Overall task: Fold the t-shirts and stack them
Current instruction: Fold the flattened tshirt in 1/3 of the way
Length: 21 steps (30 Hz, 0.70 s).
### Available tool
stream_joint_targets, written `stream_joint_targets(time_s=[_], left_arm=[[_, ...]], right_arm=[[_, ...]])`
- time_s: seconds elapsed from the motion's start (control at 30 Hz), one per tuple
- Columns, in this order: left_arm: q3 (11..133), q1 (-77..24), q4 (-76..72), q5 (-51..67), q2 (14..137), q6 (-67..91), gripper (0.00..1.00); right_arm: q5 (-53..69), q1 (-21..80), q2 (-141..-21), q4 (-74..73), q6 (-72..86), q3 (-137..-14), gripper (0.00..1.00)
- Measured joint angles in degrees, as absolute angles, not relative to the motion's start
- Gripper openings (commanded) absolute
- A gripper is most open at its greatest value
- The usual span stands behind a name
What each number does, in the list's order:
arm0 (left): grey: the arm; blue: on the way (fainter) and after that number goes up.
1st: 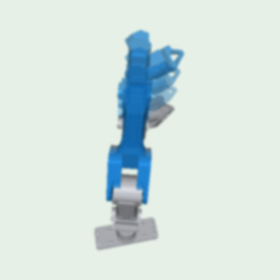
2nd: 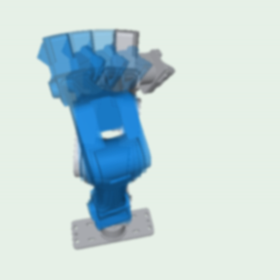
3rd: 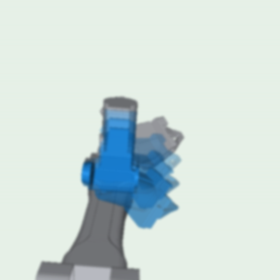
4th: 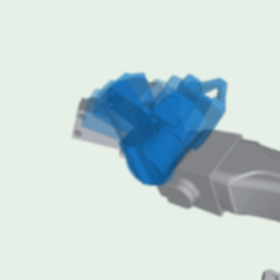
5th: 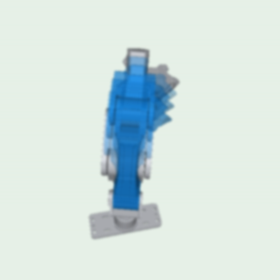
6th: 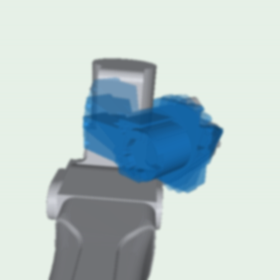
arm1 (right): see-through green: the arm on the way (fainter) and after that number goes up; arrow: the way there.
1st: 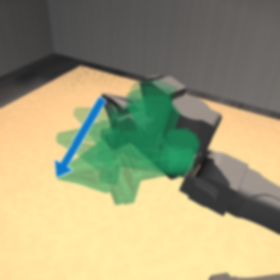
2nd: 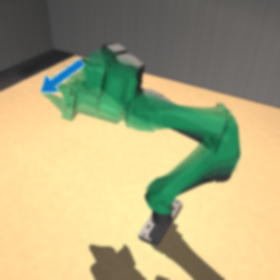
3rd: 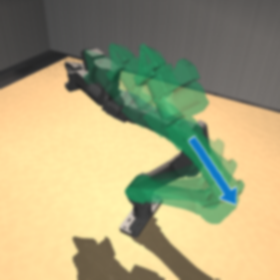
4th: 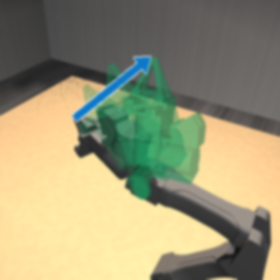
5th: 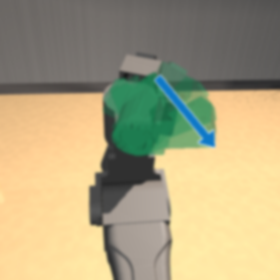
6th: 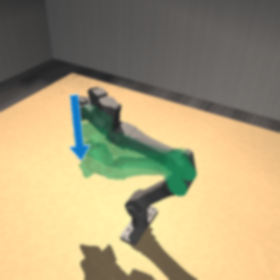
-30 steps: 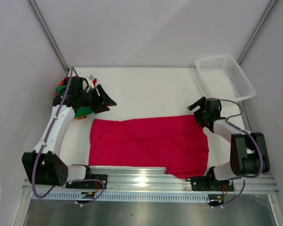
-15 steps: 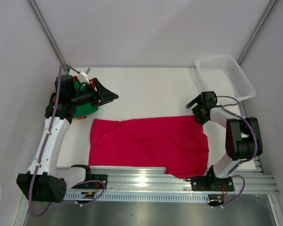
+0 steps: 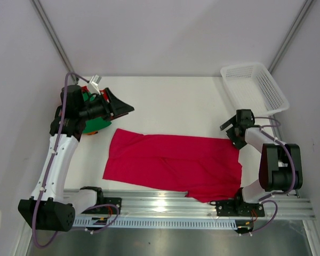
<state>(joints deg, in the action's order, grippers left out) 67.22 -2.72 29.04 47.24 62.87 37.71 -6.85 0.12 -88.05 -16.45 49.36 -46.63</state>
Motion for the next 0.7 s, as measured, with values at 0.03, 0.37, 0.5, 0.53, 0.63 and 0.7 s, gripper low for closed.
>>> stream_joint_targets(time_s=[0.03, 0.37, 0.5, 0.53, 0.63, 0.7], left_arm=[[67.2, -2.7, 28.9, 47.3, 62.9, 37.8, 0.63], [63.4, -2.7, 29.1, 47.9, 61.8, 38.0, 0.62], [64.6, -2.7, 36.2, 43.4, 63.5, 35.9, 0.60], [65.5, -2.8, 38.7, 41.5, 65.0, 35.1, 0.60], [67.3, -2.8, 45.7, 35.7, 71.0, 32.9, 0.58], [67.5, -2.9, 49.2, 31.8, 75.6, 31.9, 0.58]], right_arm=[[-6.5, -0.2, -87.8, -16.0, 48.9, -46.3, 0.99], [-0.6, -1.2, -86.2, -6.7, 43.6, -43.0, 0.99], [0.8, -1.3, -86.1, -5.0, 42.9, -43.0, 0.99], [1.0, -1.2, -86.1, -4.8, 42.8, -43.0, 0.99], [1.3, -1.2, -85.8, -4.3, 42.8, -43.0, 0.99], [1.5, -1.2, -85.8, -3.9, 42.7, -43.0, 0.99]])
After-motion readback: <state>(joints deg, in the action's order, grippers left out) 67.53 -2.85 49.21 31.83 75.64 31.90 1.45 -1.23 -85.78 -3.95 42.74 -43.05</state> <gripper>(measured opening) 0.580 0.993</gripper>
